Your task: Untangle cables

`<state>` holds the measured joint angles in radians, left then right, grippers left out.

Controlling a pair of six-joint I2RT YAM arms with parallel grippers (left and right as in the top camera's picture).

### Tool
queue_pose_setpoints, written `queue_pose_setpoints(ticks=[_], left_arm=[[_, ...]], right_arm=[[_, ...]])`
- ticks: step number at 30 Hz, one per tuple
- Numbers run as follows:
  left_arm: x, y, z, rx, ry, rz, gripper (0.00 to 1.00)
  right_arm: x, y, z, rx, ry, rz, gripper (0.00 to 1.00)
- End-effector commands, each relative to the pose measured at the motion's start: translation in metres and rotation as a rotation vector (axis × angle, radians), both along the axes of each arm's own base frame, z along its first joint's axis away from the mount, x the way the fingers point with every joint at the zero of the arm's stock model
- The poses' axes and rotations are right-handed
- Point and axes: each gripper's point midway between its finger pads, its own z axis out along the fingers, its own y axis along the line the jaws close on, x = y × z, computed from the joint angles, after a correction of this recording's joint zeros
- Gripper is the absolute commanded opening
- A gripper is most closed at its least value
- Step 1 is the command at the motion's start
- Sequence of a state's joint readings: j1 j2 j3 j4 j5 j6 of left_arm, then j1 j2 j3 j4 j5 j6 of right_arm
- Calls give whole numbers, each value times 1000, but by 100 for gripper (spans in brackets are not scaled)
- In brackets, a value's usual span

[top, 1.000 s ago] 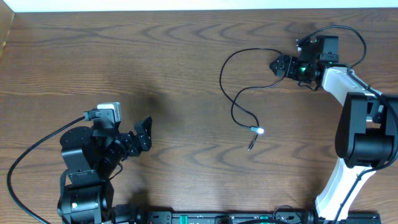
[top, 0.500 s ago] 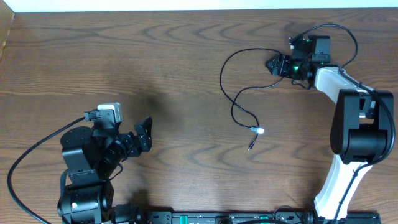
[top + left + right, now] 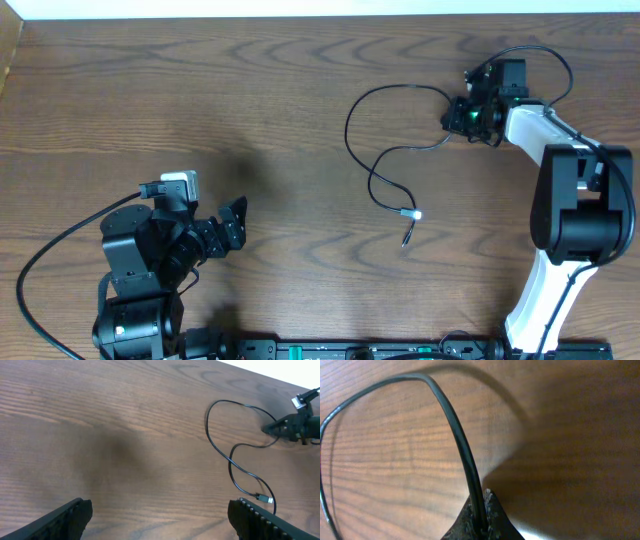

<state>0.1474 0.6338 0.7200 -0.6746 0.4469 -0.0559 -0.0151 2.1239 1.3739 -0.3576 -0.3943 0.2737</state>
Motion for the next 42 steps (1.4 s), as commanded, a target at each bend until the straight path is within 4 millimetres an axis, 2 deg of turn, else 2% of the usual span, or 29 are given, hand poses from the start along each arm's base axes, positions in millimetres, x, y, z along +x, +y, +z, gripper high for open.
queue_pose_setpoints(ticks=[1, 6, 12, 17, 21, 24, 27, 34, 37, 39, 42], left_arm=[[-2, -4, 0, -18, 6, -11, 92], [-4, -4, -3, -20, 20, -11, 92], [-6, -14, 1, -61, 14, -62, 92], [-7, -18, 2, -74, 11, -79, 92], [-6, -18, 2, -74, 8, -79, 97], [-6, -18, 3, -73, 4, -80, 98], [-5, -21, 6, -83, -7, -95, 99], [-2, -24, 13, -92, -40, -116, 99], [0, -24, 15, -89, -55, -117, 99], [2, -23, 18, -86, -69, -117, 99], [4, -23, 21, -82, -87, -118, 99]], right_arm=[[12, 0, 66, -45, -114, 24, 1], [6, -4, 158, -80, -204, 31, 1], [-20, -4, 257, -126, -306, 92, 1], [-42, -12, 326, -208, -404, 110, 1], [-57, -22, 363, -304, -455, 136, 1], [-67, -26, 379, -364, -480, 175, 1], [-68, -32, 388, -406, -502, 171, 1], [-47, -46, 398, -437, -573, 142, 1], [-27, -63, 392, -446, -582, 103, 1], [-9, -80, 382, -437, -568, 49, 1], [24, -121, 347, -415, -502, -73, 1]])
